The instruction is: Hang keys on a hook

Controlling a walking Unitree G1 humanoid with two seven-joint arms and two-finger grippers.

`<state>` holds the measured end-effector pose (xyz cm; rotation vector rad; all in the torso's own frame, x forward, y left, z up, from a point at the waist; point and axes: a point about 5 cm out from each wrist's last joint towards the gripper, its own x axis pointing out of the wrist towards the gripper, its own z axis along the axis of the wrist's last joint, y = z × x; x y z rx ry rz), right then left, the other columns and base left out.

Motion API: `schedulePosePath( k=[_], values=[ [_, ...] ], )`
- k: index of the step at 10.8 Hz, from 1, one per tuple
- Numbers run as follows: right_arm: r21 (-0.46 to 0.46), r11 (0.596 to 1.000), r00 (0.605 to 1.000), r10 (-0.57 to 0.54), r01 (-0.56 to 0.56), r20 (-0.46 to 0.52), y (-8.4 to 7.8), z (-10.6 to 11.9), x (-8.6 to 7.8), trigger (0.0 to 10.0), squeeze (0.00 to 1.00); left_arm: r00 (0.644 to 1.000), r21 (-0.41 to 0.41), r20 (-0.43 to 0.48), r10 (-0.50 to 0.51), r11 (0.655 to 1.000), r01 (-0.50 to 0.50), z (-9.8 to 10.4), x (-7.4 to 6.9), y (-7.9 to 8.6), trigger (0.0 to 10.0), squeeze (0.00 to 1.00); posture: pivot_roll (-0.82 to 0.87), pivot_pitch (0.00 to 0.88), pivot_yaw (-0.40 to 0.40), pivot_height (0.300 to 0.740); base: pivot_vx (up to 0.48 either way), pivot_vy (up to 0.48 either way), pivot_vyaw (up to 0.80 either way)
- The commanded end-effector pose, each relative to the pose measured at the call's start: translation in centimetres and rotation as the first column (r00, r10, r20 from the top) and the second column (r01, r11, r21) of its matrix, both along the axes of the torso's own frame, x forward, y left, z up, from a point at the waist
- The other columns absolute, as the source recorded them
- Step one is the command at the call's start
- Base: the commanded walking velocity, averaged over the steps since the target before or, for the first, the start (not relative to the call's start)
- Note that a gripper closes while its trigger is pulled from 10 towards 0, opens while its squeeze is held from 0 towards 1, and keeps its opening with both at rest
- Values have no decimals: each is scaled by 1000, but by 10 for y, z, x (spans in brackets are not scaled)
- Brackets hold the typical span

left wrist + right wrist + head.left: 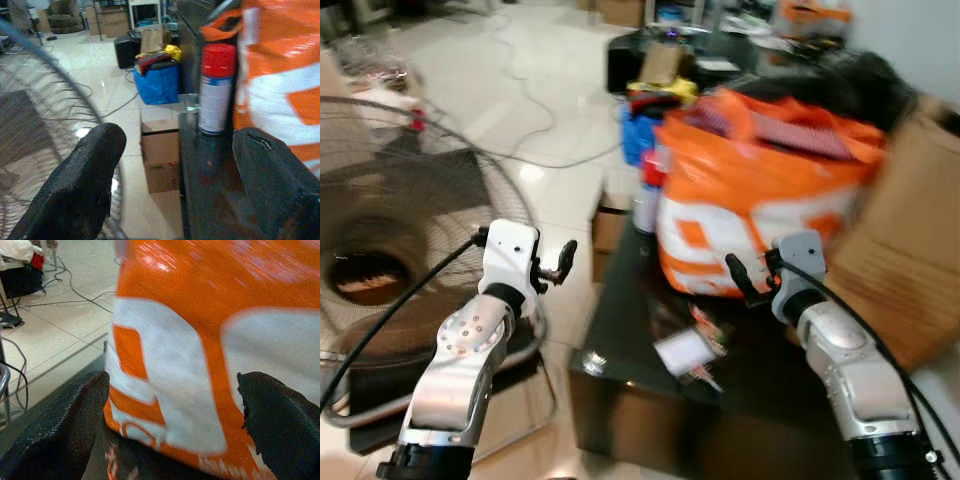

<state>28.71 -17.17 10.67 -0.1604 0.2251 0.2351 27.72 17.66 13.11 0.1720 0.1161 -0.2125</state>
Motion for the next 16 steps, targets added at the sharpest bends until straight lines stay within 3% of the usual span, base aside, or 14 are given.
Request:
schedulePosePath(
  k=[1,3,4,5,7,8,9,11,13,14,16],
  values=[
    [-21,999,1000,25,-25,2,2,2,4,10000,1000,1000,20,4,3,1000,-3,2,0,1,10000,0,5,0,-85,740,311,0,0],
    [-81,996,996,37,-44,-84,-1,-2,8,10000,1000,999,46,-17,-49,998,49,-2,2,-2,10000,0,-5,0,-91,740,0,0,0],
    [-58,996,986,62,-72,-157,2,-6,11,10000,988,993,72,-34,-109,991,111,-4,4,-7,10000,0,-15,0,-90,740,0,0,0],
    [-53,995,975,76,-88,-210,6,-9,13,10000,0,986,92,-61,-155,983,160,-8,3,-10,10000,0,-21,0,-90,740,0,0,0],
    [-11,986,922,153,-168,-356,24,-28,12,10000,0,936,91,-161,-314,939,331,-21,-9,-25,10000,0,-70,0,-90,740,0,0,0],
    [-57,977,901,167,-206,-401,27,-43,13,10000,0,910,96,-198,-364,917,388,-28,-16,-27,10000,0,-81,0,-94,740,0,0,0],
    [-33,974,866,183,-223,-465,30,-57,12,10000,0,890,91,-227,-395,901,424,-33,-23,-30,10000,0,-103,0,-97,740,0,0,0],
    [-85,961,797,168,-265,-580,27,-88,4,10000,0,856,98,-283,-434,874,476,-44,-35,-33,10000,0,-129,0,-100,740,0,0,0],
    [-102,949,769,176,-298,-614,23,-102,-4,10000,0,837,102,-317,-446,862,497,-49,-44,-33,10000,0,-130,0,-110,740,0,0,0],
    [-124,923,756,215,-364,-619,21,-105,-9,10000,0,830,89,-328,-452,859,503,-51,-49,-34,10000,0,-137,0,-109,740,0,0,0],
    [-217,806,703,307,-550,-642,20,-113,-18,10000,0,824,88,-331,-460,854,512,-53,-51,-36,10000,0,-148,0,-111,740,0,0,0]
  ],
)
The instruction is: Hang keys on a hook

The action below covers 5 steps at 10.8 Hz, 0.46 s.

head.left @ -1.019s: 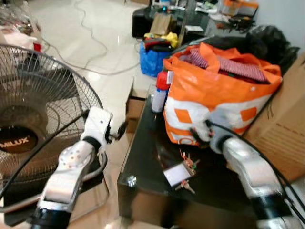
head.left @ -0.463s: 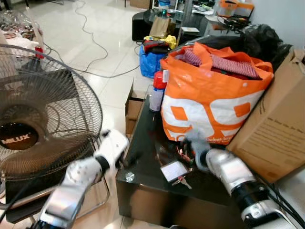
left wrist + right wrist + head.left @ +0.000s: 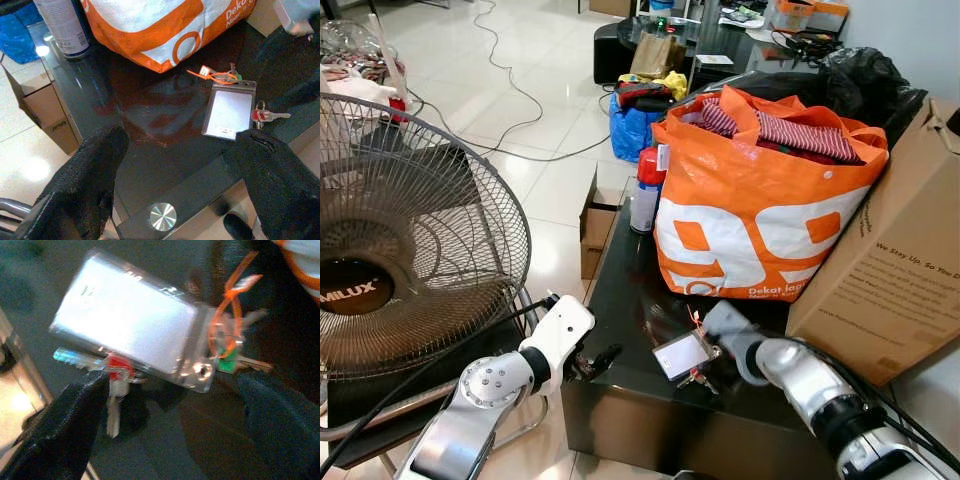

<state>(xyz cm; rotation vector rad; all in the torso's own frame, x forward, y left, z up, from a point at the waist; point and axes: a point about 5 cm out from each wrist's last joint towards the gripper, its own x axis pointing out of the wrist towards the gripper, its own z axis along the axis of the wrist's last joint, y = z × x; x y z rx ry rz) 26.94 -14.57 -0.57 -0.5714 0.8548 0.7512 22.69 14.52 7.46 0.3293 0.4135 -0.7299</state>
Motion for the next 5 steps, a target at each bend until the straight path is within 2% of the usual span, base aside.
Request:
schedulePosePath(
  k=[1,2,3,4,5],
  values=[
    [-21,999,999,44,-44,-12,-2,-2,-3,10000,0,1000,2,15,-23,1000,23,5,-1,-5,10000,0,-153,0,-114,740,0,0,0],
    [-32,998,998,57,-57,2,0,-3,-2,10000,0,1000,3,15,-22,1000,22,5,-1,-5,10000,0,-152,0,-115,740,0,0,0],
    [-67,993,996,94,-94,-5,1,-5,-3,6000,0,1000,3,14,-19,1000,19,4,-1,-4,10000,0,-149,0,-116,740,0,0,0],
    [-40,999,999,-10,8,-49,-1,-9,-4,4196,0,1000,-5,11,-12,1000,13,4,-1,-4,10000,0,-152,0,-113,740,0,0,0],
    [15,987,978,-159,162,-134,-4,-14,-7,3137,0,1000,-26,7,-5,1000,5,5,1,-6,10000,0,-154,0,-111,740,0,0,0]
  ],
)
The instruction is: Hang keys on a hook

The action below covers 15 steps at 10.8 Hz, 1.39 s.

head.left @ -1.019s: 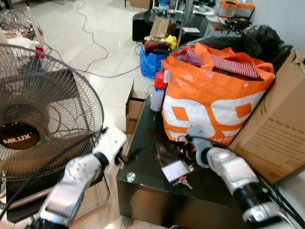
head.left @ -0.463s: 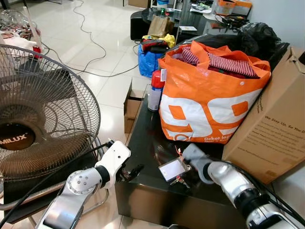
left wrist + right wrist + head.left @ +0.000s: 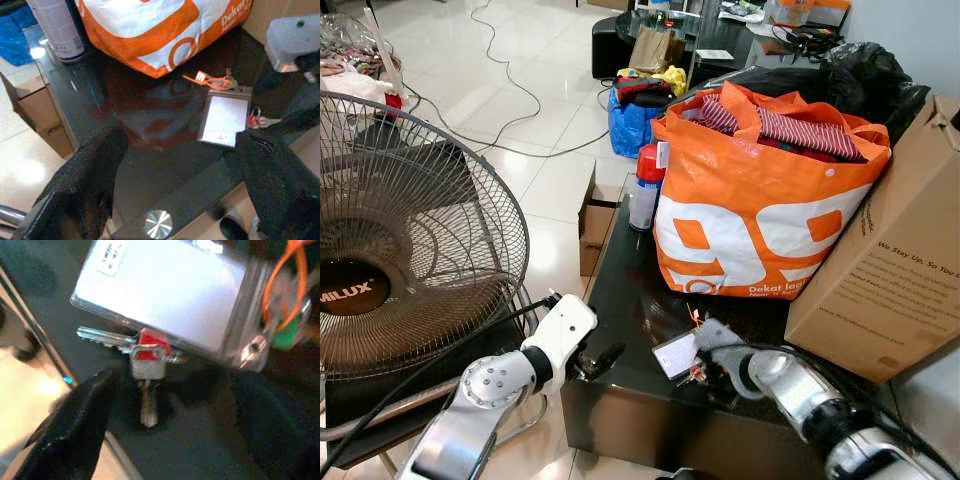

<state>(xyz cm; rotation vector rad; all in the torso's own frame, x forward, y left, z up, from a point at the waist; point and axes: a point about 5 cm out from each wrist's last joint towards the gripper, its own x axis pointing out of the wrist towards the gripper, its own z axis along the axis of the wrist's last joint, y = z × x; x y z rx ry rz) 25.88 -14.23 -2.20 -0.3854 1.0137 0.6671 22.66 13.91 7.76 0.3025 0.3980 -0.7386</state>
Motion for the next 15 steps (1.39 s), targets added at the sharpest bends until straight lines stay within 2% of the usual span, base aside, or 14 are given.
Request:
schedulePosePath(
  k=[1,2,3,4,5,6,7,8,9,10,11,14,15],
  values=[
    [24,992,991,-121,123,-58,-10,-1,-1,2431,0,1000,-8,4,-3,1000,3,3,2,-2,10000,0,-156,0,-111,740,0,0,0],
    [37,985,984,-162,166,-79,-13,-3,-2,2078,0,1000,-11,4,-5,1000,5,3,2,-4,10000,0,-161,0,-112,740,0,0,0],
    [101,959,961,-253,265,-115,-12,-3,-2,3059,0,1000,-31,-3,-4,1000,4,3,2,-6,10000,0,-164,0,-114,740,0,0,0],
    [165,925,938,-324,341,-122,-7,0,1,4902,0,1000,-32,-7,-6,999,6,3,2,-7,10000,0,-164,0,-115,740,0,0,0],
    [226,896,924,-369,383,-103,-2,4,6,7333,0,1000,-33,-8,-4,999,3,3,2,-8,10000,0,-159,0,-120,740,0,0,0],
    [244,894,926,-367,376,-82,3,6,8,8196,0,1000,-33,-11,0,999,0,3,2,-7,10000,0,-159,0,-120,740,0,0,0],
    [253,888,923,-377,384,-78,7,7,9,7569,0,1000,-33,-14,1,999,-2,3,1,-7,10000,0,-159,0,-120,740,0,0,0],
    [256,886,922,-383,386,-62,11,7,9,4941,0,1000,-31,-15,2,1000,-2,3,1,-7,10000,0,-159,0,-120,740,0,0,0],
    [226,900,926,-377,374,-30,13,4,7,4275,0,1000,-30,-17,3,1000,-3,3,1,-6,10000,0,-151,0,-125,740,0,0,0],
    [189,893,910,-415,409,-7,11,0,6,353,0,1000,-29,-17,4,1000,-4,3,0,-6,10000,0,-150,0,-126,740,0,0,0],
    [185,877,893,-450,443,-5,11,-1,5,0,0,1000,-29,-18,4,1000,-4,3,-1,-6,10000,0,-150,0,-125,740,0,0,0],
    [160,899,912,-410,407,-14,13,-2,3,39,0,1000,-25,-16,-4,1000,3,3,0,-7,10000,0,-152,0,-122,740,0,0,0],
    [176,899,915,-402,400,-28,15,-2,3,2392,0,1000,-25,-17,-4,1000,4,3,-1,-7,10000,0,-152,0,-122,740,0,0,0]
  ],
)
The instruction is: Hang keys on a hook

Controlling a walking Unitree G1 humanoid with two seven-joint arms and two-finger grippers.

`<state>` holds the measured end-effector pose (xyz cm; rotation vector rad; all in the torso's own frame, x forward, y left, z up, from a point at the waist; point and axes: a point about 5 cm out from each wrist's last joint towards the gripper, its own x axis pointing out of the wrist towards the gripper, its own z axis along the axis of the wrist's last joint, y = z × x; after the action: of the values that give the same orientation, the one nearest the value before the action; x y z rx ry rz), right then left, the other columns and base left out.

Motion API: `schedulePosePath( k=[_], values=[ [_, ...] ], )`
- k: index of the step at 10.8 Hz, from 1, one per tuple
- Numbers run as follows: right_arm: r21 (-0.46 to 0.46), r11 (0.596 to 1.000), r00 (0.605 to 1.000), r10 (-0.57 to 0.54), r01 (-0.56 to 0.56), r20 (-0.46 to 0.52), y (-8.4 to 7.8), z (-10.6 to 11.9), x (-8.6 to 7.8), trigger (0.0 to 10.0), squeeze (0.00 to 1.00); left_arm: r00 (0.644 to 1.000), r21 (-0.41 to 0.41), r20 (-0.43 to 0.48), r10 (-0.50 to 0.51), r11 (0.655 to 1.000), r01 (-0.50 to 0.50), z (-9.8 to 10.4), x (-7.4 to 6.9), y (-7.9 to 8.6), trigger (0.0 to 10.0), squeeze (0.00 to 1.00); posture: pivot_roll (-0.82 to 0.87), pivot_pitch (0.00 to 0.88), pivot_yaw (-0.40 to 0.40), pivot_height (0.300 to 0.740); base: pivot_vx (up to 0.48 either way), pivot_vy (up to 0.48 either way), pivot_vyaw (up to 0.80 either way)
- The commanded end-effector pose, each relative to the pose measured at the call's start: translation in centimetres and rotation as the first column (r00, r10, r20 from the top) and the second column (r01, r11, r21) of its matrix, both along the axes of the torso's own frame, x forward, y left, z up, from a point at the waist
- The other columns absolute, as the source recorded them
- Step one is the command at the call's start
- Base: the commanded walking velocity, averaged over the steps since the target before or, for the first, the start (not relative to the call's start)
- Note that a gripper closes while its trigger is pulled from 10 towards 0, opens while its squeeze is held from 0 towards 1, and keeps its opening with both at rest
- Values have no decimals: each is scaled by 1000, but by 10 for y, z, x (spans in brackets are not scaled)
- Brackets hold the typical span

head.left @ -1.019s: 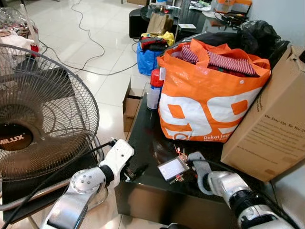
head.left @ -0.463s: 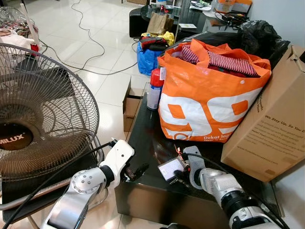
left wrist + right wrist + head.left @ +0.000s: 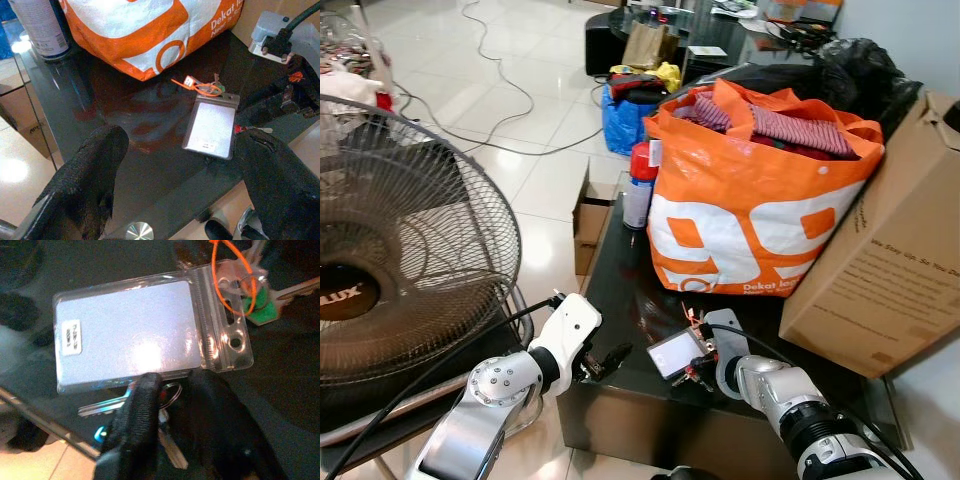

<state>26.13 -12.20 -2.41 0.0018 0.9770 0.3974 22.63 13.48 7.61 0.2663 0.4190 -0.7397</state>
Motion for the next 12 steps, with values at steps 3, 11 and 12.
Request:
schedulePosePath(
  k=[3,11,12],
  values=[
    [42,999,999,32,-34,41,-3,9,6,10000,1000,1000,-4,12,-17,1000,17,4,-1,-4,10000,0,-155,0,-122,740,0,0,0],
    [-105,957,963,268,-269,-25,-11,1,-8,10000,0,1000,-8,6,-16,1000,16,3,-2,-6,10000,0,-159,0,-132,740,0,0,0],
    [-110,958,964,265,-266,-22,-10,1,-8,10000,0,1000,-8,6,-17,1000,17,3,-2,-6,10000,0,-159,0,-132,740,0,0,0]
  ],
)
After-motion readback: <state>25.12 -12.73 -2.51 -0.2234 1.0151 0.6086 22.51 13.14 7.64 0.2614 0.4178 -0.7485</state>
